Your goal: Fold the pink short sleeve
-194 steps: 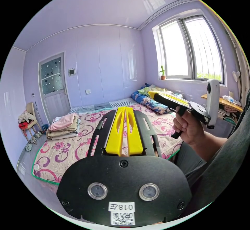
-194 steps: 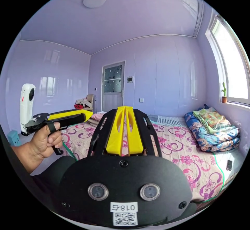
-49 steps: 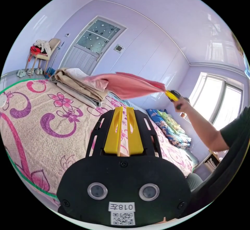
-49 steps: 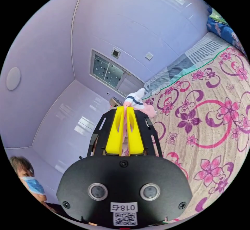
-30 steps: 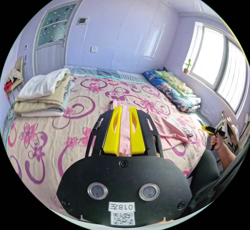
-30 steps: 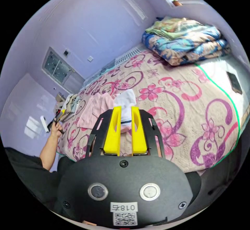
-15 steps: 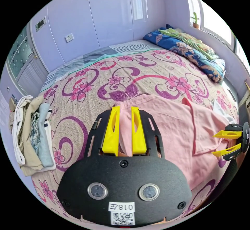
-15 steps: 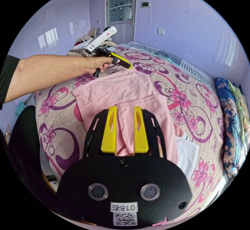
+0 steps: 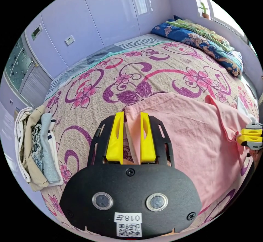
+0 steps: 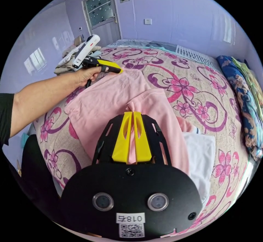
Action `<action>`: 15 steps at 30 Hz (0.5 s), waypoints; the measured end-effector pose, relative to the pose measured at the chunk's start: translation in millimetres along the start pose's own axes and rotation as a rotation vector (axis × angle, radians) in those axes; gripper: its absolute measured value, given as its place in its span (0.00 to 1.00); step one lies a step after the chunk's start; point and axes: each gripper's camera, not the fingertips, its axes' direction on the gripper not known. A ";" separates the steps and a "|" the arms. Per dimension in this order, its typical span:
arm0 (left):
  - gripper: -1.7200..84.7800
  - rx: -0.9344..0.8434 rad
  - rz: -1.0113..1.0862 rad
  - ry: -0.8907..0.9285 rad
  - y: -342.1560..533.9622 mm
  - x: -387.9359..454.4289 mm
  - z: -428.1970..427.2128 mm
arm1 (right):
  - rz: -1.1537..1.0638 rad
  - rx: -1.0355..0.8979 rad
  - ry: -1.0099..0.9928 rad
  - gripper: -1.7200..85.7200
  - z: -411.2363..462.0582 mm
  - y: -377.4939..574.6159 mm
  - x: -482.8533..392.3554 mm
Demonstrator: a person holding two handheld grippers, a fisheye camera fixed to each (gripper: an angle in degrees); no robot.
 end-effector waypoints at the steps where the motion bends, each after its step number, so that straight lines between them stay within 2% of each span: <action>1: 0.13 -0.008 0.001 0.003 0.4 0.3 1.6 | 0.042 0.036 -0.016 0.02 -9.2 8.9 9.7; 10: 0.03 -0.071 -0.015 -0.062 27.5 11.7 5.5 | 0.246 0.260 -0.094 0.02 -91.1 96.1 76.4; 13: 0.02 0.066 -0.070 -0.086 67.0 12.9 -27.6 | 0.311 0.340 -0.100 0.02 -127.8 134.1 100.0; 15: 0.01 0.241 -0.129 -0.069 119.7 9.2 -75.9 | 0.352 0.406 -0.113 0.02 -151.0 160.1 114.8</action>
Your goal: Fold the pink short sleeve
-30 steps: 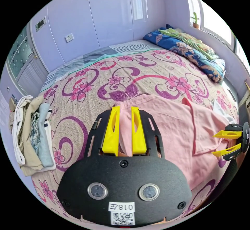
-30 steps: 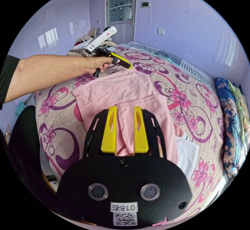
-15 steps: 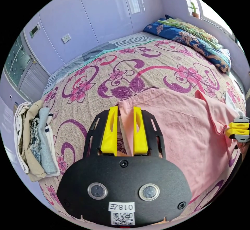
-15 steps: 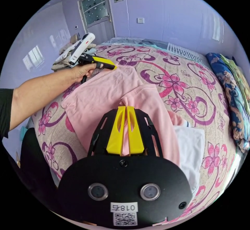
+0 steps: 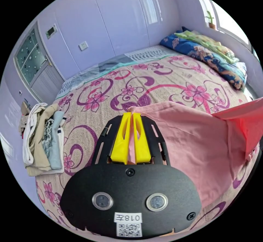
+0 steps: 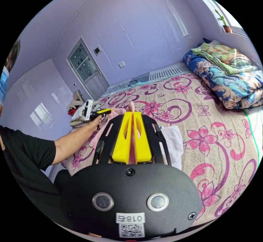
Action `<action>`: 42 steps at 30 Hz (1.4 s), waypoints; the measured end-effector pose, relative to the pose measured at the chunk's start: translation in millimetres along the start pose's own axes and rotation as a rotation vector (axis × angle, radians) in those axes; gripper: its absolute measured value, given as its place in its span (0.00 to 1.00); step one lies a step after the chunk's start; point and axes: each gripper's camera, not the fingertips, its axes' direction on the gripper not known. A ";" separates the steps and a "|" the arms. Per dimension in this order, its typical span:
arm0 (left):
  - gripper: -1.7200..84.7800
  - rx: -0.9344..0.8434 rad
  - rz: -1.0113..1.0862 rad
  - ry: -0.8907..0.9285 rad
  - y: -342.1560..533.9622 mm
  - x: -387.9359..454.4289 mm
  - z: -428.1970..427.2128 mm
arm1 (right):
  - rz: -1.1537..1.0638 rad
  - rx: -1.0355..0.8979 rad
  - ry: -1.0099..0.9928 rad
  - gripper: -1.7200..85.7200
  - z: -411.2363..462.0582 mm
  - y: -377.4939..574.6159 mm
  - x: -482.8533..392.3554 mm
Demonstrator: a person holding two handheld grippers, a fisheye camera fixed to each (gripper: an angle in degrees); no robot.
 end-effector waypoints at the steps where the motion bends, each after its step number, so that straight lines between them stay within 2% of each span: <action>1: 0.01 0.049 -0.018 0.019 13.0 -4.7 -18.1 | 0.034 0.048 -0.020 0.02 -22.5 6.6 13.5; 3: 0.01 0.241 -0.071 0.111 73.2 -23.9 -94.2 | 0.089 0.116 -0.071 0.02 -56.6 17.8 35.9; 6: 0.01 0.387 -0.095 0.229 158.2 -46.7 -191.1 | 0.133 0.195 -0.145 0.02 -112.4 39.6 66.1; 9: 0.01 0.443 -0.114 0.368 243.3 -66.6 -279.2 | 0.119 0.215 -0.210 0.02 -165.4 66.2 83.2; 12: 0.01 0.426 -0.145 0.473 316.5 -78.3 -345.9 | 0.132 0.221 -0.272 0.02 -214.9 100.3 96.2; 17: 0.01 0.356 -0.184 0.513 392.7 -79.0 -390.9 | 0.187 0.182 -0.266 0.02 -265.2 153.3 103.7; 21: 0.01 0.352 -0.320 0.565 427.9 -99.1 -330.0 | 0.236 0.167 -0.236 0.02 -252.6 170.8 121.6; 25: 0.01 0.321 -0.434 0.573 395.6 -137.2 -220.6 | 0.299 0.134 -0.200 0.02 -174.8 138.5 166.9; 28: 0.01 0.394 -0.488 0.542 310.1 -179.8 -169.9 | 0.254 0.160 -0.169 0.02 -118.6 57.7 176.3; 30: 0.01 0.547 -0.461 0.502 222.3 -209.7 -192.6 | 0.168 0.241 -0.159 0.02 -112.0 -4.8 160.3; 32: 0.01 0.691 -0.397 0.456 165.8 -222.6 -237.3 | 0.048 0.403 -0.156 0.02 -134.4 -79.2 125.6; 35: 0.01 0.894 -0.319 0.417 121.2 -236.1 -310.1 | -0.070 0.587 -0.189 0.02 -177.9 -134.2 91.2; 38: 0.01 0.999 -0.242 0.409 128.5 -240.7 -354.0 | -0.168 0.659 -0.231 0.02 -204.5 -147.4 76.3; 42: 0.01 1.031 -0.173 0.434 203.1 -231.8 -362.6 | -0.229 0.665 -0.297 0.02 -214.4 -120.6 80.7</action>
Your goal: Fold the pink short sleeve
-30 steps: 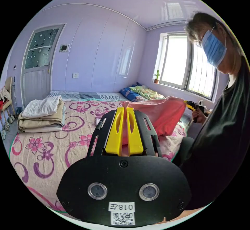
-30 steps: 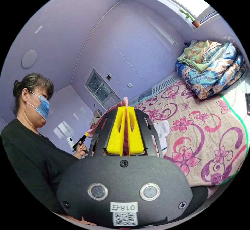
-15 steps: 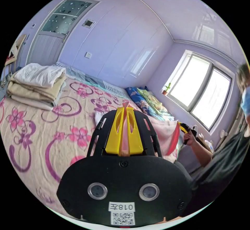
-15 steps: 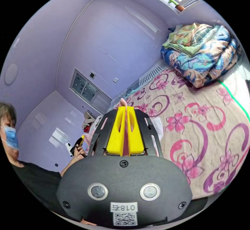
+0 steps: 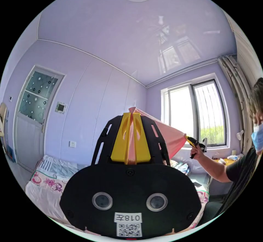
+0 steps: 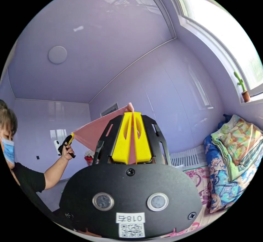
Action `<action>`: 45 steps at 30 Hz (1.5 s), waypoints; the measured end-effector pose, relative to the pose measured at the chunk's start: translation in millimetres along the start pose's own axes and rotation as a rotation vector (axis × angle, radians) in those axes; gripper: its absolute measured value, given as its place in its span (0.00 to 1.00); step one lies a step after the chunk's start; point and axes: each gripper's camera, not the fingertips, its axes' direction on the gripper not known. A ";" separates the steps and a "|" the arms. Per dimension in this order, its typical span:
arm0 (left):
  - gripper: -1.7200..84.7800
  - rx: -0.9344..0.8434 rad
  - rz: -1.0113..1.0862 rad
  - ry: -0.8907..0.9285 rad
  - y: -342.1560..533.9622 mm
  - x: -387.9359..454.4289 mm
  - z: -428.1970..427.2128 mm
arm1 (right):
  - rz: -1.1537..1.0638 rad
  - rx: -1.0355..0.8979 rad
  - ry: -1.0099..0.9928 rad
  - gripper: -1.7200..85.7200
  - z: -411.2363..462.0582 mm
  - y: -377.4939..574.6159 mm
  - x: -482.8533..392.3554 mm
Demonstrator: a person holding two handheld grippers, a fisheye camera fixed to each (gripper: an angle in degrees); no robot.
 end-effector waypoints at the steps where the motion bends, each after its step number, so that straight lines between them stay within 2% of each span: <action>1: 0.01 -0.014 0.003 0.001 11.1 2.0 -10.1 | -0.003 -0.023 -0.017 0.02 -9.0 14.9 -0.1; 4: 0.01 -0.129 -0.014 -0.006 90.2 6.8 -62.5 | -0.013 -0.125 -0.042 0.02 -34.2 72.5 1.9; 6: 0.01 -0.266 -0.102 -0.001 173.8 -0.8 -96.2 | 0.030 -0.202 -0.045 0.02 -48.8 117.9 9.8; 12: 0.01 -0.702 -0.453 -0.199 375.1 -24.8 -128.2 | 0.382 -0.489 0.129 0.02 -69.9 286.1 55.3; 15: 0.01 -0.790 -0.547 -0.238 415.7 -20.7 -132.6 | 0.514 -0.585 0.222 0.02 -74.7 340.7 62.6; 20: 0.01 -0.803 -0.579 -0.230 422.2 -9.6 -134.5 | 0.576 -0.661 0.259 0.02 -75.9 369.9 50.8; 29: 0.01 -0.826 -0.460 -0.096 382.5 19.5 -136.7 | 0.553 -0.661 0.164 0.02 -106.1 336.9 32.0; 33: 0.01 -0.936 -0.411 -0.010 377.6 33.2 -133.8 | 0.552 -0.710 0.140 0.02 -122.3 330.9 27.0; 40: 0.04 -1.164 -0.427 0.049 378.1 43.3 -98.6 | 0.553 -0.959 0.127 0.02 -103.5 339.4 21.2; 42: 0.07 -1.272 -0.421 0.088 363.7 45.0 -91.7 | 0.530 -1.033 0.143 0.02 -94.1 336.4 16.5; 45: 0.07 -1.328 -0.391 0.090 332.3 51.8 -92.3 | 0.479 -1.203 0.131 0.02 -84.8 328.6 4.1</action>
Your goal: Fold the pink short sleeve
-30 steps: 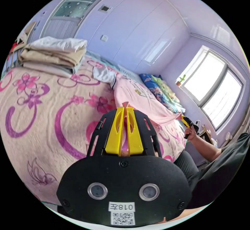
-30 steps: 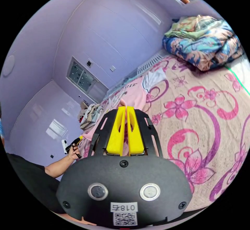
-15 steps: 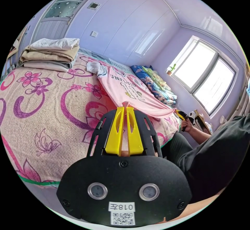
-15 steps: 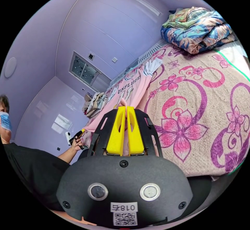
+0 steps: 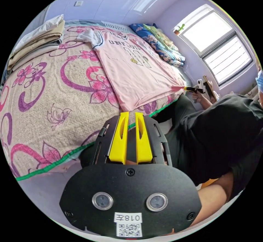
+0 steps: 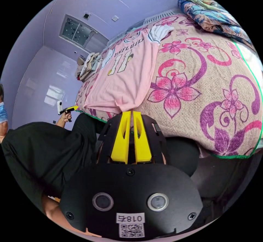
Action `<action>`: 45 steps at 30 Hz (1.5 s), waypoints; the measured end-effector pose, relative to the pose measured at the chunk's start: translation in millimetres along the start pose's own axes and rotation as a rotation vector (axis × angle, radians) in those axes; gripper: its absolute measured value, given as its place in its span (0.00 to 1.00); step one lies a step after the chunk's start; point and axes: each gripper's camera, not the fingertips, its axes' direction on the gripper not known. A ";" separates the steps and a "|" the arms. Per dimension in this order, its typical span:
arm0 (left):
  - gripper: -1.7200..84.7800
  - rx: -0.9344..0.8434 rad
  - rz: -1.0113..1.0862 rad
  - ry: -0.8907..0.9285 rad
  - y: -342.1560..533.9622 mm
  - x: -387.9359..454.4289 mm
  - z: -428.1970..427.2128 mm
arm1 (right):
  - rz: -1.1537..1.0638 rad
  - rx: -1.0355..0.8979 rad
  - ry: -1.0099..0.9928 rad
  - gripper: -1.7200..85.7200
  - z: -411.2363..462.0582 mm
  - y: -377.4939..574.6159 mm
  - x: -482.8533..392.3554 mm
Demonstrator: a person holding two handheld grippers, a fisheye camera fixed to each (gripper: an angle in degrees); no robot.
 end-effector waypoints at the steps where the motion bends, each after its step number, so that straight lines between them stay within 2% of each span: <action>1: 0.07 0.010 0.006 -0.001 -1.9 4.8 -6.3 | -0.025 -0.035 0.022 0.02 -4.2 1.2 -8.0; 3: 0.06 0.080 0.070 -0.018 -19.8 33.9 -24.4 | -0.073 -0.019 0.067 0.02 -15.4 2.2 -24.6; 6: 0.04 0.139 0.178 -0.048 -66.4 73.9 -13.9 | -0.232 0.110 0.172 0.03 -23.4 -11.8 -73.1; 10: 0.01 0.175 0.223 -0.066 -135.1 103.0 42.5 | -0.369 0.029 0.316 0.03 42.6 -65.7 -132.7; 13: 0.01 0.085 0.256 -0.101 -169.1 124.3 95.2 | -0.419 -0.082 0.459 0.03 97.3 -83.5 -151.2; 15: 0.01 -0.048 0.279 -0.122 -174.1 136.9 120.7 | -0.448 -0.163 0.471 0.02 113.8 -80.6 -157.2; 20: 0.01 -0.353 0.408 -0.060 -151.5 171.1 125.4 | -0.508 -0.382 0.466 0.01 113.0 -34.5 -170.6; 21: 0.01 -0.359 0.434 -0.072 -148.6 180.6 115.4 | -0.506 -0.385 0.455 0.01 108.7 -31.1 -172.2; 22: 0.01 -0.336 0.437 -0.084 -149.4 184.1 108.6 | -0.496 -0.349 0.441 0.01 97.9 -28.0 -176.1; 24: 0.01 -0.153 0.388 -0.071 -165.5 188.4 80.1 | -0.483 -0.247 0.396 0.01 82.6 -33.5 -184.3; 27: 0.01 -0.017 0.344 -0.102 -190.6 189.8 79.1 | -0.495 -0.089 0.335 0.01 83.4 -59.8 -201.6; 29: 0.01 -0.079 0.301 -0.148 -200.2 185.3 98.1 | -0.482 -0.073 0.356 0.01 108.9 -81.2 -206.7; 31: 0.01 -0.189 0.245 -0.172 -200.8 177.4 114.5 | -0.446 -0.143 0.392 0.01 129.5 -90.0 -200.7; 33: 0.01 -0.188 0.165 -0.090 -193.7 169.5 99.6 | -0.390 -0.242 0.416 0.01 141.2 -89.3 -189.0; 37: 0.01 -0.195 0.194 -0.055 -175.7 176.8 59.4 | -0.336 -0.348 0.381 0.02 123.6 -64.2 -170.6; 40: 0.01 -0.067 0.167 -0.024 -168.5 174.3 6.6 | -0.300 -0.241 0.317 0.02 82.5 -61.4 -164.7; 45: 0.01 0.365 0.053 0.159 -166.0 146.0 -88.3 | -0.161 0.069 0.233 0.05 12.4 -95.4 -133.9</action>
